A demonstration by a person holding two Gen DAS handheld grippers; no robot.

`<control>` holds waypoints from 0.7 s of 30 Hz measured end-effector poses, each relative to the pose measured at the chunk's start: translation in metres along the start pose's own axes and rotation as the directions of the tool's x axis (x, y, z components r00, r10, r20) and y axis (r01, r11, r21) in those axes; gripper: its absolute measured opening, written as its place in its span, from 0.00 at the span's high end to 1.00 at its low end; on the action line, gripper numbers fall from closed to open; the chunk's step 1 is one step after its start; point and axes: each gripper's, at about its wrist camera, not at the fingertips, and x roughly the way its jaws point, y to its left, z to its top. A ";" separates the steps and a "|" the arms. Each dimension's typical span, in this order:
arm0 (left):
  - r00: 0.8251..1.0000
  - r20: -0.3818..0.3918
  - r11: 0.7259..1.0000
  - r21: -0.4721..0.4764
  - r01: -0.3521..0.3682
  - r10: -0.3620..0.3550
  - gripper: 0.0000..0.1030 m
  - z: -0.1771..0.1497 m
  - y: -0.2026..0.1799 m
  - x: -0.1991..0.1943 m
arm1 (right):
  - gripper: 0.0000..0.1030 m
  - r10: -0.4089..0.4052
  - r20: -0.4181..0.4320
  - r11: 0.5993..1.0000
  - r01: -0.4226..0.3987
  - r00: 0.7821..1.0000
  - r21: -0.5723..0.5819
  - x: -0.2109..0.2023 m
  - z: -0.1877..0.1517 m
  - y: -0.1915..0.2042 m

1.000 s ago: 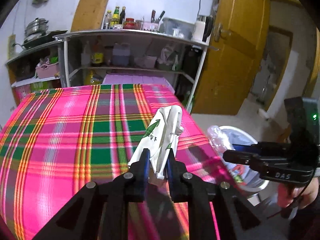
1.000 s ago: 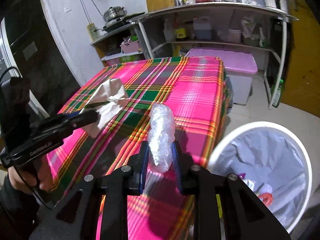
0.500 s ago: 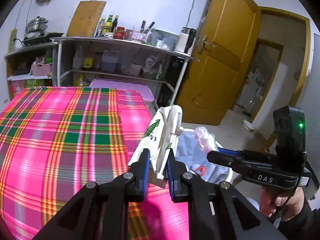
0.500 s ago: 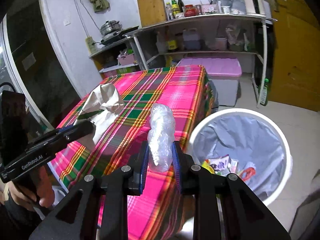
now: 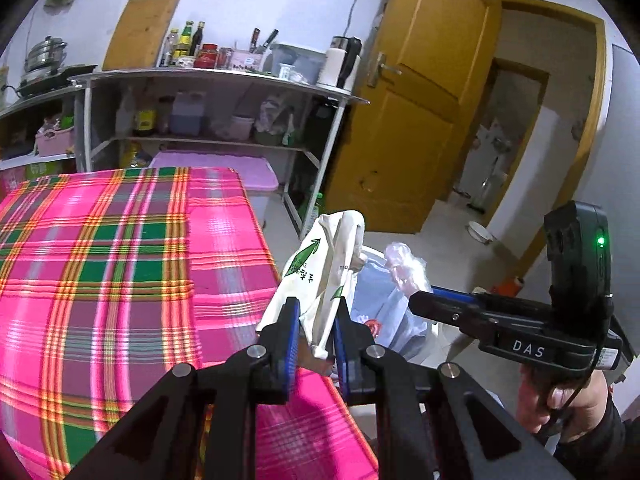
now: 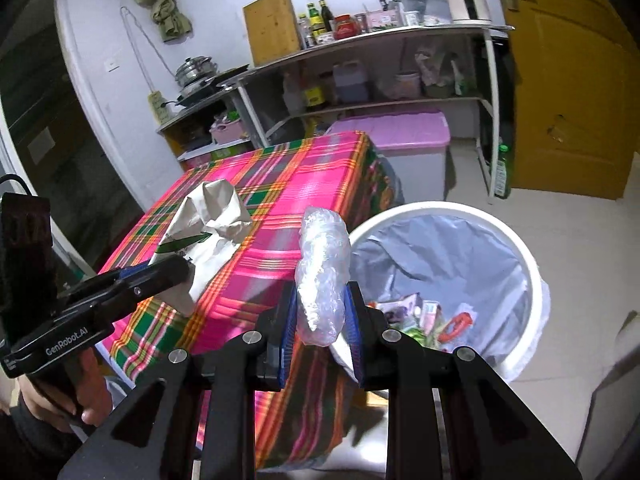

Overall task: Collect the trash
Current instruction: 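Carry the tissue pack and white bag over the bin with both tools, then open both tools to drop the tissue pack and bag into the bin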

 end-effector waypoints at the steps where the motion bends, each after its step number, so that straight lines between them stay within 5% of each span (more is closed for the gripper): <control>1: 1.000 -0.005 1.000 0.003 0.003 -0.003 0.84 0.000 -0.002 0.003 | 0.76 -0.003 -0.001 1.000 0.003 1.000 0.006 0.000 -0.002 -0.003; 21: 0.991 -0.127 0.999 0.022 0.041 -0.038 0.83 0.005 -0.030 0.099 | 0.76 -0.100 -0.079 0.989 0.108 0.992 0.106 0.023 -0.012 -0.073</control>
